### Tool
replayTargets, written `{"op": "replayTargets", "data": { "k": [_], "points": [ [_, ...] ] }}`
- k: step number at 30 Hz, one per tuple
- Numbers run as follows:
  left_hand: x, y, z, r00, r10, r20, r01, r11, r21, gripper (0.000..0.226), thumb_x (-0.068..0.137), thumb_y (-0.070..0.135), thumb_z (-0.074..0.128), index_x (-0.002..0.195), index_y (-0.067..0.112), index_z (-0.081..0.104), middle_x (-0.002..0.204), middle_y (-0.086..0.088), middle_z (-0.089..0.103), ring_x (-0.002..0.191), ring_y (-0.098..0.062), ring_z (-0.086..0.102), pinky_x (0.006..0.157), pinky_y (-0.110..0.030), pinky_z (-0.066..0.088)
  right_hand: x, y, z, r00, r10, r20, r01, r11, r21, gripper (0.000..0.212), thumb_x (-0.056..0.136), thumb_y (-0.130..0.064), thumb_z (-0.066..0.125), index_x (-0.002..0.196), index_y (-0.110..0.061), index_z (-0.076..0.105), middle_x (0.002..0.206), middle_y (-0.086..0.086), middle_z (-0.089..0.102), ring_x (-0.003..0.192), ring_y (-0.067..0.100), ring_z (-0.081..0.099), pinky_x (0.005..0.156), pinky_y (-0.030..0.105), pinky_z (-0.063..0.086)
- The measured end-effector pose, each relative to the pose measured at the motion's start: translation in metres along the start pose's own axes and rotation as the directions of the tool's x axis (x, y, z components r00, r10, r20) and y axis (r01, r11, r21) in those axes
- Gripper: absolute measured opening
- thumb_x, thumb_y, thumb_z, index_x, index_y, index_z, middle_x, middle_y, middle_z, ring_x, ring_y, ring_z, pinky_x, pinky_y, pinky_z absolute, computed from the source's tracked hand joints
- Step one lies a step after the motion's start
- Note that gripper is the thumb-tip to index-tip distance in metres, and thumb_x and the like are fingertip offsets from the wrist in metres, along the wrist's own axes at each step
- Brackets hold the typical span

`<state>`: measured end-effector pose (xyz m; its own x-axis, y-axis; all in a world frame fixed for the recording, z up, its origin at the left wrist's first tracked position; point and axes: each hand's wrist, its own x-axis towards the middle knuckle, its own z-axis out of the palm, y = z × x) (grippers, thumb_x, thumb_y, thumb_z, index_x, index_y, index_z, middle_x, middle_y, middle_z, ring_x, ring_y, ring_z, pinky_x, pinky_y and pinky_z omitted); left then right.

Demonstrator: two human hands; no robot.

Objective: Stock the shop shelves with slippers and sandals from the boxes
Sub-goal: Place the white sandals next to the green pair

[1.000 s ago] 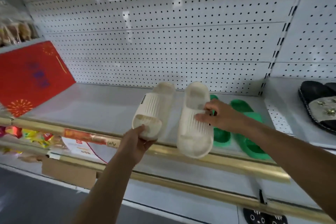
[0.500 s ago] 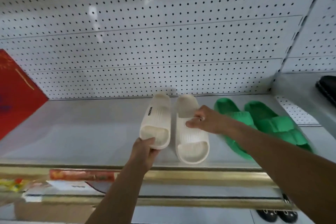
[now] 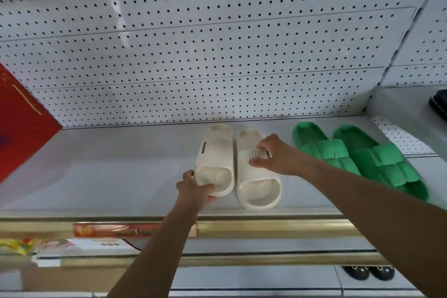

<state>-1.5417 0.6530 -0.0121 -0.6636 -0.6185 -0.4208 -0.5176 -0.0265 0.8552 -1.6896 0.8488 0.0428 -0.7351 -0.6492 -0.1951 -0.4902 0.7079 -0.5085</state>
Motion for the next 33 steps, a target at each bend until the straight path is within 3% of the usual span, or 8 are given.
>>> {"op": "replayTargets", "data": {
  "k": [4,7,10,14,17,22,26,33],
  "points": [
    [-0.015,0.009,-0.007,0.999,0.033,0.011,-0.035,0.973,0.228,0.071,0.083,0.017,0.073,0.141,0.009,0.033,0.126,-0.007,0.029,0.106,-0.031,0.053,0.069,-0.03,0.059,-0.007,-0.001,0.002,0.999,-0.01,-0.034,0.011,1.0,0.024,0.058,0.086,-0.049,0.062,0.133,-0.02,0.046,0.134,-0.002,0.033,0.112,0.017,0.052,0.099,0.032,0.039],
    [-0.024,0.017,-0.012,0.978,0.207,-0.017,-0.174,0.86,0.48,0.068,0.088,0.029,0.066,0.144,0.01,0.032,0.135,-0.01,0.025,0.127,-0.033,0.038,0.109,-0.04,0.034,-0.014,0.004,0.001,0.997,0.001,-0.074,0.002,0.999,0.046,0.063,0.088,-0.045,0.062,0.141,-0.021,0.037,0.142,-0.002,0.028,0.117,0.017,0.052,0.105,0.036,0.038],
    [-0.031,0.035,-0.008,0.958,0.285,-0.018,-0.265,0.911,0.315,0.054,0.088,0.03,0.067,0.135,0.014,0.046,0.135,-0.01,0.039,0.117,-0.029,0.051,0.104,-0.041,0.042,-0.025,0.005,-0.005,0.986,0.007,-0.164,0.009,0.995,0.098,0.056,0.088,-0.041,0.062,0.137,-0.022,0.042,0.14,-0.001,0.032,0.098,0.012,0.055,0.099,0.034,0.042],
    [-0.046,0.061,0.017,0.962,0.268,0.059,-0.266,0.963,-0.038,0.042,0.092,0.023,0.063,0.131,0.012,0.05,0.12,-0.009,0.06,0.086,-0.018,0.064,0.067,-0.031,0.051,-0.054,0.013,-0.017,0.967,0.052,-0.25,0.001,0.978,0.21,0.043,0.089,-0.032,0.063,0.13,-0.023,0.051,0.135,-0.004,0.039,0.09,0.012,0.054,0.089,0.028,0.043],
    [-0.066,0.074,0.043,0.956,0.275,0.102,-0.253,0.949,-0.187,0.036,0.094,0.018,0.06,0.128,0.011,0.049,0.115,-0.009,0.062,0.084,-0.02,0.064,0.07,-0.032,0.052,-0.083,0.028,-0.028,0.948,0.061,-0.312,0.023,0.965,0.26,0.039,0.089,-0.027,0.064,0.126,-0.021,0.053,0.121,-0.007,0.046,0.078,0.01,0.052,0.075,0.02,0.038],
    [-0.112,0.099,0.109,0.889,0.416,0.189,-0.377,0.902,-0.212,0.023,0.095,0.013,0.057,0.118,0.013,0.056,0.104,-0.006,0.061,0.078,-0.02,0.065,0.068,-0.032,0.051,-0.144,0.064,-0.063,0.909,0.066,-0.412,0.05,0.963,0.266,0.039,0.089,-0.024,0.065,0.126,-0.022,0.054,0.122,-0.005,0.045,0.08,0.013,0.058,0.077,0.023,0.041],
    [-0.151,0.116,0.176,0.802,0.5,0.326,-0.475,0.866,-0.157,0.022,0.094,0.012,0.058,0.116,0.014,0.06,0.104,-0.005,0.063,0.075,-0.016,0.064,0.064,-0.03,0.051,-0.203,0.108,-0.091,0.861,0.101,-0.499,0.019,0.973,0.231,0.038,0.089,-0.022,0.065,0.125,-0.021,0.056,0.122,-0.004,0.049,0.087,0.015,0.06,0.063,0.004,0.038],
    [-0.244,0.125,0.304,0.767,0.404,0.499,-0.276,0.909,-0.312,0.014,0.093,0.013,0.06,0.105,0.019,0.064,0.099,-0.004,0.072,0.072,-0.016,0.066,0.063,-0.031,0.051,-0.325,0.203,-0.128,0.765,0.262,-0.589,-0.048,0.934,0.353,0.035,0.09,-0.024,0.063,0.124,-0.026,0.056,0.121,-0.01,0.054,0.082,0.01,0.061,0.07,0.008,0.044]
  ]
}}
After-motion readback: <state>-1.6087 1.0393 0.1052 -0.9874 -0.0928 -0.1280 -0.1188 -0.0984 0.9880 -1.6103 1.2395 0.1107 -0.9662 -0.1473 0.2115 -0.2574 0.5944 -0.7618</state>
